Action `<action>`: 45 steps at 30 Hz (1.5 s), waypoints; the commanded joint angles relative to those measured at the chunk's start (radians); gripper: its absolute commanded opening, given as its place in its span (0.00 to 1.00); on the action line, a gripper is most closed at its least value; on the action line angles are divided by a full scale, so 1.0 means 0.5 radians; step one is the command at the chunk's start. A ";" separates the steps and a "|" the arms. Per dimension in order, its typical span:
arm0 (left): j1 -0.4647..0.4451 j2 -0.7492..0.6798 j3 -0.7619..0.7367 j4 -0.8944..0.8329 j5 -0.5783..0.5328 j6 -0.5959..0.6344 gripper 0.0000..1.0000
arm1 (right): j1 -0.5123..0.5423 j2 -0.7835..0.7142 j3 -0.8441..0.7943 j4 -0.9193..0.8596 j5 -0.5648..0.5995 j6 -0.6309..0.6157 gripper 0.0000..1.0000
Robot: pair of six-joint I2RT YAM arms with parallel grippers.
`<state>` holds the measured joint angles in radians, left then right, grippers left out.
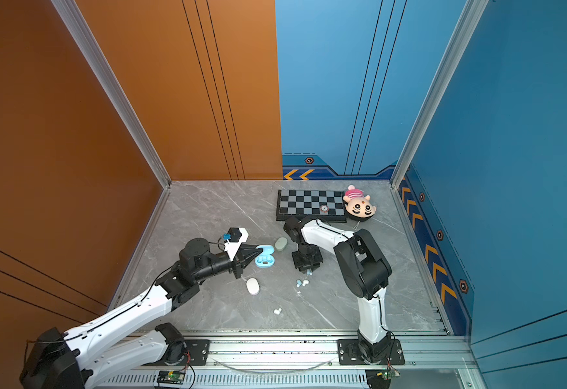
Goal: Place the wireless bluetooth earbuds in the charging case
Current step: 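Lower the right gripper to the light blue earbud and grasp it, then lift the earbud with the right gripper and carry it over the open case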
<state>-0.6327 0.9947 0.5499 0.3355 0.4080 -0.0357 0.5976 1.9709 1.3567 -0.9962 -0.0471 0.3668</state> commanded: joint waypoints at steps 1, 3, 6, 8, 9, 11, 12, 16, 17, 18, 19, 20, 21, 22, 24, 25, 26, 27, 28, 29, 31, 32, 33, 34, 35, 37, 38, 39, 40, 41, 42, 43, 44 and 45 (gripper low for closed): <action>0.020 -0.038 -0.005 0.056 0.003 -0.030 0.00 | 0.010 0.043 0.056 -0.072 0.051 -0.057 0.34; 0.020 -0.043 -0.005 0.057 -0.001 -0.031 0.00 | 0.011 0.055 0.061 -0.072 0.051 -0.066 0.34; 0.020 -0.053 -0.006 0.056 -0.006 -0.031 0.00 | 0.007 0.068 0.064 -0.072 0.048 -0.073 0.33; 0.023 -0.060 -0.005 0.055 -0.007 -0.032 0.00 | 0.006 0.081 0.068 -0.072 0.043 -0.077 0.31; 0.024 -0.062 -0.005 0.055 -0.006 -0.031 0.00 | 0.007 0.084 0.069 -0.072 0.044 -0.079 0.29; 0.027 -0.065 -0.005 0.055 -0.008 -0.033 0.00 | 0.007 0.094 0.078 -0.072 0.044 -0.082 0.27; 0.027 -0.066 -0.002 0.055 -0.006 -0.033 0.00 | 0.007 0.097 0.078 -0.072 0.039 -0.081 0.25; 0.029 -0.072 0.000 0.053 -0.006 -0.036 0.00 | 0.003 0.102 0.078 -0.072 0.029 -0.084 0.18; 0.032 -0.075 0.003 0.053 -0.006 -0.039 0.00 | 0.000 0.102 0.078 -0.072 0.029 -0.084 0.17; 0.031 -0.075 0.003 0.053 -0.006 -0.043 0.00 | -0.002 0.100 0.078 -0.072 0.027 -0.084 0.15; 0.031 -0.077 0.005 0.053 -0.006 -0.046 0.00 | 0.000 0.099 0.075 -0.072 0.023 -0.086 0.14; 0.030 -0.078 0.005 0.053 -0.006 -0.051 0.00 | -0.002 0.093 0.078 -0.072 0.019 -0.086 0.13; 0.031 -0.078 0.006 0.055 -0.008 -0.056 0.00 | -0.005 0.084 0.078 -0.072 0.018 -0.089 0.12; 0.032 -0.078 0.008 0.053 -0.004 -0.060 0.00 | -0.011 0.074 0.078 -0.072 0.017 -0.089 0.12; 0.030 -0.075 0.013 0.053 -0.005 -0.079 0.00 | -0.029 0.030 0.078 -0.069 0.000 -0.092 0.10; 0.029 -0.070 0.016 0.055 -0.004 -0.094 0.00 | -0.046 -0.001 0.083 -0.067 -0.031 -0.090 0.10; 0.029 -0.066 0.019 0.054 -0.006 -0.108 0.00 | -0.065 -0.034 0.091 -0.066 -0.071 -0.085 0.10; 0.026 -0.059 0.022 0.053 -0.001 -0.125 0.00 | -0.090 -0.075 0.102 -0.070 -0.139 -0.084 0.10; 0.028 -0.048 0.027 0.056 0.003 -0.142 0.00 | -0.123 -0.120 0.116 -0.068 -0.223 -0.080 0.10; 0.027 -0.042 0.034 0.057 0.006 -0.155 0.00 | -0.154 -0.168 0.131 -0.066 -0.311 -0.077 0.10; 0.023 -0.019 0.047 0.059 0.019 -0.190 0.00 | -0.234 -0.278 0.162 -0.066 -0.549 -0.078 0.09; 0.023 -0.006 0.056 0.068 0.032 -0.204 0.00 | -0.276 -0.338 0.175 -0.063 -0.676 -0.082 0.10; 0.023 0.011 0.067 0.076 0.042 -0.219 0.00 | -0.310 -0.388 0.183 -0.063 -0.788 -0.082 0.10; 0.020 0.031 0.082 0.088 0.053 -0.237 0.00 | -0.350 -0.442 0.191 -0.060 -0.907 -0.079 0.10; 0.021 0.052 0.099 0.100 0.064 -0.252 0.00 | -0.383 -0.491 0.194 -0.060 -0.999 -0.077 0.10; 0.022 0.109 0.137 0.132 0.088 -0.286 0.00 | -0.454 -0.589 0.201 -0.060 -1.209 -0.064 0.10; 0.023 0.140 0.155 0.156 0.100 -0.304 0.00 | -0.480 -0.631 0.194 -0.050 -1.285 -0.052 0.10; 0.022 0.174 0.176 0.182 0.115 -0.324 0.00 | -0.502 -0.679 0.185 -0.032 -1.363 -0.031 0.10; 0.022 0.209 0.201 0.202 0.128 -0.340 0.00 | -0.519 -0.724 0.173 -0.003 -1.432 0.001 0.10; 0.023 0.241 0.227 0.213 0.142 -0.351 0.00 | -0.530 -0.763 0.155 0.032 -1.487 0.033 0.10; 0.023 0.271 0.256 0.222 0.159 -0.360 0.00 | -0.536 -0.803 0.135 0.075 -1.547 0.072 0.11; 0.022 0.305 0.282 0.226 0.173 -0.366 0.00 | -0.536 -0.836 0.122 0.106 -1.588 0.100 0.11; 0.023 0.332 0.306 0.227 0.186 -0.370 0.00 | -0.537 -0.863 0.113 0.137 -1.627 0.125 0.11; 0.024 0.359 0.325 0.228 0.195 -0.379 0.00 | -0.534 -0.893 0.103 0.176 -1.675 0.155 0.11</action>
<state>-0.6273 1.1534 0.6685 0.4057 0.4564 -0.1963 0.3309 1.5555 1.4326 -0.9619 -0.7486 0.3862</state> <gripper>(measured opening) 0.103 0.152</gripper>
